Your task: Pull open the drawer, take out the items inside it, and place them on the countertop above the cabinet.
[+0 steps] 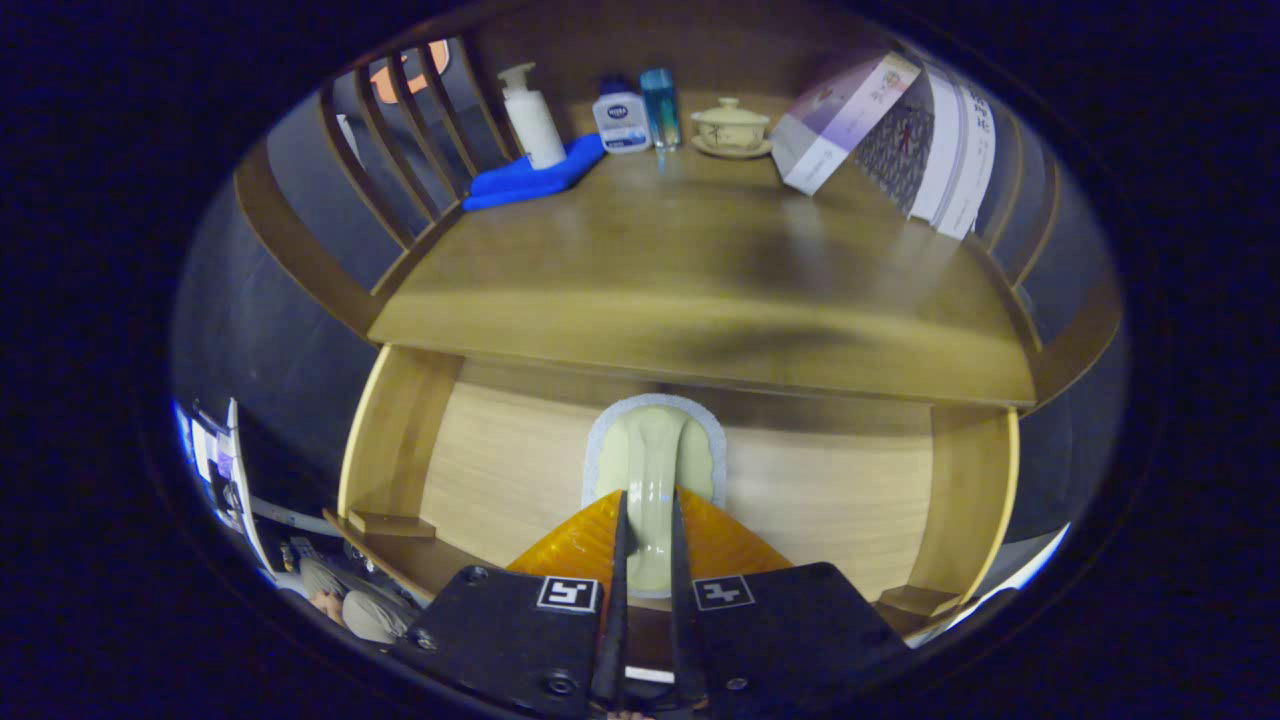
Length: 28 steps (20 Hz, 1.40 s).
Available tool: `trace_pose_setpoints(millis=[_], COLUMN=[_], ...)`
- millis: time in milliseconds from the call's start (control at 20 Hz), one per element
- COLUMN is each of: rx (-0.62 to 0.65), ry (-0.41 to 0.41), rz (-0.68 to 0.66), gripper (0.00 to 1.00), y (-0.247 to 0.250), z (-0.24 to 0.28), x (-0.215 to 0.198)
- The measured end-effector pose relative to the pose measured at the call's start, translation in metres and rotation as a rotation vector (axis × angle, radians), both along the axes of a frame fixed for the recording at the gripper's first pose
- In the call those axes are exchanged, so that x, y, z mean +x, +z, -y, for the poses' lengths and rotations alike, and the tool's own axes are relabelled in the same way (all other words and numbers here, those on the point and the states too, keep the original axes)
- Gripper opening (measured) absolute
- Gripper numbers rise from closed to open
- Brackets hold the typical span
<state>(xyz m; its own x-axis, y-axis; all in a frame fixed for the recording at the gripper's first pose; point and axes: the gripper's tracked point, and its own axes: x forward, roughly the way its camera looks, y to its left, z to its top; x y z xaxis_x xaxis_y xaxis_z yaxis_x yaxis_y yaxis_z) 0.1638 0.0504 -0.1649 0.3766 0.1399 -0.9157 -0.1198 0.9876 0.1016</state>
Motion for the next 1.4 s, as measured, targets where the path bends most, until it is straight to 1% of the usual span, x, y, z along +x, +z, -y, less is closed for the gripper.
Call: trace_pose_setpoints(millis=[200,400,550,650,750,950,1150,1300,1400], rx=[0.007,0.009,-0.003,0.005,-0.014,-0.019,0.010,0.010,0.042], ry=[0.004,-0.027,-0.068,-0.084,-0.087,-0.116,-0.136,-0.131,-0.128], rz=[0.057,0.106,0.105,0.099,0.099,0.085,0.102,0.114,0.148], gripper=[0.21,0.21,0.21,0.21,0.21,0.21,0.21,0.22,0.26], y=[0.043,0.062,0.058,0.054,0.047,0.035,0.028,0.023,0.024], z=[0.004,0.004,0.003,-0.002,0.000,0.004,0.004,0.005,0.002], x=[0.012,0.050,0.077,0.096,0.116,0.142,0.154,0.154,0.154])
